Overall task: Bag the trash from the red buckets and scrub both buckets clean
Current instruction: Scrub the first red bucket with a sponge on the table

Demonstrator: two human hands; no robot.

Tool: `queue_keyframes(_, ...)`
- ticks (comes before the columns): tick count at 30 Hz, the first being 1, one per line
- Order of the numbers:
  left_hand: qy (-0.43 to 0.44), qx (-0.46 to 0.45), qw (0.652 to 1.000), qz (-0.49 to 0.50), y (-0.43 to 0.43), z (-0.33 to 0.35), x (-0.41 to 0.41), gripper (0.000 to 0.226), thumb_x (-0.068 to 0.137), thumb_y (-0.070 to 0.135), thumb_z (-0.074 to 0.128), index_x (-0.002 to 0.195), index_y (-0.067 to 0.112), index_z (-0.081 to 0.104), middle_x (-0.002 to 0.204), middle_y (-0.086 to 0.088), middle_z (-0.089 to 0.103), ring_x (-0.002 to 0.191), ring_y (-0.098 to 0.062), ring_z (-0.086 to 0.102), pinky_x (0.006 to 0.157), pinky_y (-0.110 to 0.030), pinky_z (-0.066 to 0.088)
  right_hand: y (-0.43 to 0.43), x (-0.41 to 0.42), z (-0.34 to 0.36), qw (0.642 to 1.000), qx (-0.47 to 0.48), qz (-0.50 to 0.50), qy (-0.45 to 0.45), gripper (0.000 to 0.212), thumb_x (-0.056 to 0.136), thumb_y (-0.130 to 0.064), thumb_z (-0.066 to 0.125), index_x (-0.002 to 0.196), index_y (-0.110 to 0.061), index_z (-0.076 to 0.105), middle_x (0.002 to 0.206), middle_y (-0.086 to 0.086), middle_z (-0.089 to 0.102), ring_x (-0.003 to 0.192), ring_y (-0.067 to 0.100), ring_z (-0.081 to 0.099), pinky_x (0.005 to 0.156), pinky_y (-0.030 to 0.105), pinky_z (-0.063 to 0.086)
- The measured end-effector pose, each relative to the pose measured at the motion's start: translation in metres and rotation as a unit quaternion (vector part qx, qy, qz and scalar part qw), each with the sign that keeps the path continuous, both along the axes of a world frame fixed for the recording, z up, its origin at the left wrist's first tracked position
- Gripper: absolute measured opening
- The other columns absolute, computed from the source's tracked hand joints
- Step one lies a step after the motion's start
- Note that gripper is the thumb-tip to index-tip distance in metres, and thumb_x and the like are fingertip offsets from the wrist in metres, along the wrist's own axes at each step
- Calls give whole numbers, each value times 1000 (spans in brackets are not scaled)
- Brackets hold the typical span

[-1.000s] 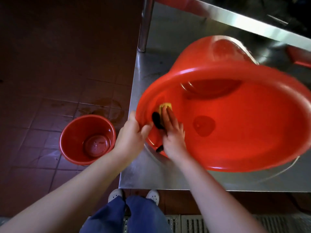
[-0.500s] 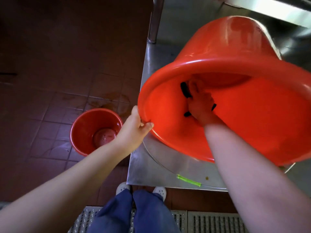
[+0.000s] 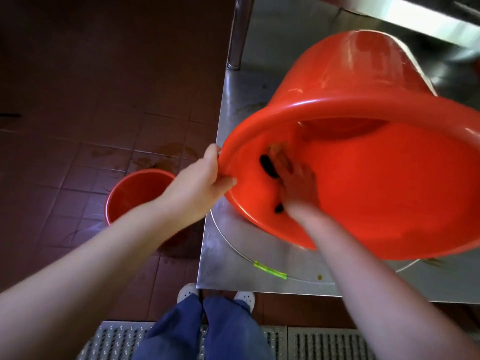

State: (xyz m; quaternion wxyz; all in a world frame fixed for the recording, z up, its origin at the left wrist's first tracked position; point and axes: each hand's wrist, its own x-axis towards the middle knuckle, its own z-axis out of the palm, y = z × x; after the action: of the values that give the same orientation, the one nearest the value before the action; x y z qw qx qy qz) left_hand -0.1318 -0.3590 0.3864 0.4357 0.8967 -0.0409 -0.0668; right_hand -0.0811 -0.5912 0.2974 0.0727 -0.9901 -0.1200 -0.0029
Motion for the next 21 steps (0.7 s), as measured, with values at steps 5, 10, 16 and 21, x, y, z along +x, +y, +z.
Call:
queue_keyframes(5,-49,32,998,-36,12,20,17,31,85,25,64,100,21,38,79,0,56,77,-24,59,72,-41,47,-48,77,-4,996,-79,-38,9,63,90,-21,40,147,-38,18,158,1,19,135,37,33,100,49,35)
queue_keyframes(10,81,-259,959,79,5,-24,2,26,79,13,72,96,18,53,73,4,59,61,1,55,63,-17,47,-25,77,3,986,-73,-137,59,67,92,-16,44,149,-39,15,160,-4,5,131,38,34,104,43,28)
queue_keyframes(16,75,-287,951,91,-1,-47,-9,39,77,27,63,101,-3,58,83,-8,62,77,-11,57,79,-43,51,42,-20,14,980,83,-158,92,71,92,-21,48,149,-36,9,160,-4,4,129,38,32,104,45,26)
queue_keyframes(21,50,-230,972,22,0,-41,-3,28,77,37,65,100,22,62,88,3,69,79,-11,62,79,-41,52,56,-91,11,995,83,-31,-35,61,85,-29,37,145,-34,23,146,9,36,94,40,51,83,49,45)
